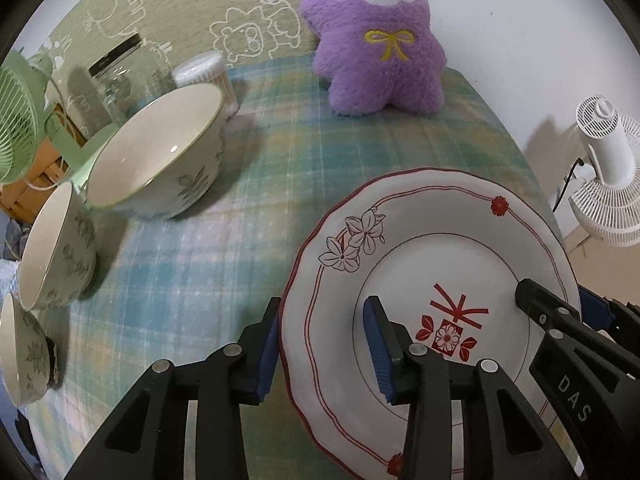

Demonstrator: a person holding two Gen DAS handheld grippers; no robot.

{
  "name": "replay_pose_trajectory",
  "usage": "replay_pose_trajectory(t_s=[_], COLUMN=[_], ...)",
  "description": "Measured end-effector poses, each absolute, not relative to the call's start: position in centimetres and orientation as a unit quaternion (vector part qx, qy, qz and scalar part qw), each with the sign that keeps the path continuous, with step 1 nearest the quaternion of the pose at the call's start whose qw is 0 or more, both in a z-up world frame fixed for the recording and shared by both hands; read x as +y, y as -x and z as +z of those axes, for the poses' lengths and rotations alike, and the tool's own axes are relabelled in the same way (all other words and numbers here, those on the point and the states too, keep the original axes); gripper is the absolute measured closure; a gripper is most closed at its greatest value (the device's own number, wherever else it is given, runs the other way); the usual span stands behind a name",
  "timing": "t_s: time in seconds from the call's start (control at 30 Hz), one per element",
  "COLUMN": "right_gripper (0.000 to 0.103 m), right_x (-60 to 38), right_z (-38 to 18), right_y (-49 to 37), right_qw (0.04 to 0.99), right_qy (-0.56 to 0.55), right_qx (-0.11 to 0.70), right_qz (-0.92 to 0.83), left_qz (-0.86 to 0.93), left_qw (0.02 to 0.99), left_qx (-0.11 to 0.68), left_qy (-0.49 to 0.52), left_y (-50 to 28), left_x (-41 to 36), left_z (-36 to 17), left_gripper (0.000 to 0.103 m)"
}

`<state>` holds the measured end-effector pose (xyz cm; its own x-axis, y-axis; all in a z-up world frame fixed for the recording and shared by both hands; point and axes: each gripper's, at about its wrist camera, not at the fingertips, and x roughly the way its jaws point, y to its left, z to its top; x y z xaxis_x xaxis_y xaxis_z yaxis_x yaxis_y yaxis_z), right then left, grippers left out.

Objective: Organize plates and bowls
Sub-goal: 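Close both grippers on the rim of the red-trimmed white plate, then lift the red-trimmed plate with both grippers and carry it over the flowered stack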

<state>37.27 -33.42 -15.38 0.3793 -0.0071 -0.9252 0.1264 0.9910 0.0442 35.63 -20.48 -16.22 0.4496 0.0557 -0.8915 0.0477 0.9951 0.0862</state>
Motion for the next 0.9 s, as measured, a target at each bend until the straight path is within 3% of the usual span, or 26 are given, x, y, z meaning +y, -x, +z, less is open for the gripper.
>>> replay_pose_trajectory(t_s=[0.9], right_gripper=[0.065], right_x=[-29.1], right_z=[-9.6], right_y=[-31.1], right_qw=[0.845], right_qy=[-0.044], right_qx=[0.532], right_qz=[-0.045], left_qz=[0.003], left_qw=[0.861], left_qx=[0.508], left_qy=[-0.021], left_y=[-28.8], left_x=[-16.3], left_z=[-11.6], left_gripper=[0.063])
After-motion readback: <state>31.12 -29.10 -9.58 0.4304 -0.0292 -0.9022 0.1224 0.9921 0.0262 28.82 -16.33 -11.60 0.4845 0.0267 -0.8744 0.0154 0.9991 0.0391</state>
